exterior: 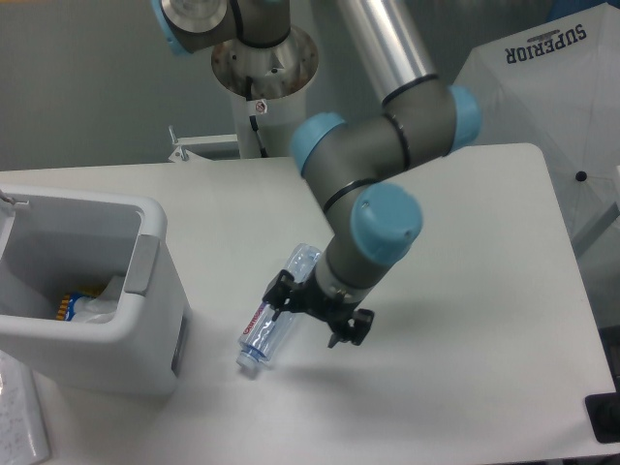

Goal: Place the trash in the trash can
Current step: 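Lower the gripper to the bottle cap end and align with it, then close the gripper on the bottle and lift it, then carry the bottle over the white bin and release it inside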

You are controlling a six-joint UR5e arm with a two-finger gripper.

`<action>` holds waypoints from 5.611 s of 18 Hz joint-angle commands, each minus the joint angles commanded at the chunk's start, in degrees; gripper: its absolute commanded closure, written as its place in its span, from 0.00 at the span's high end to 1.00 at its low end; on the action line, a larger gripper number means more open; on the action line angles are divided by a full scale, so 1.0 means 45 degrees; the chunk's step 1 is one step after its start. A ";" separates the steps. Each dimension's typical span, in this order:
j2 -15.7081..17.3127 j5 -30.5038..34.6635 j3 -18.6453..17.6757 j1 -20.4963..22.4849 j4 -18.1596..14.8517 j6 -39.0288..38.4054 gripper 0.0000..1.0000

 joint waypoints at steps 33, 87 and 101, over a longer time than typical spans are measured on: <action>-0.2248 0.1973 0.1407 -0.1779 -0.0039 -0.1661 0.38; 0.2712 -1.0327 0.3537 0.1152 0.4023 -0.1817 0.00; 0.4178 -1.2890 0.2657 -0.0117 0.4043 -0.1817 0.00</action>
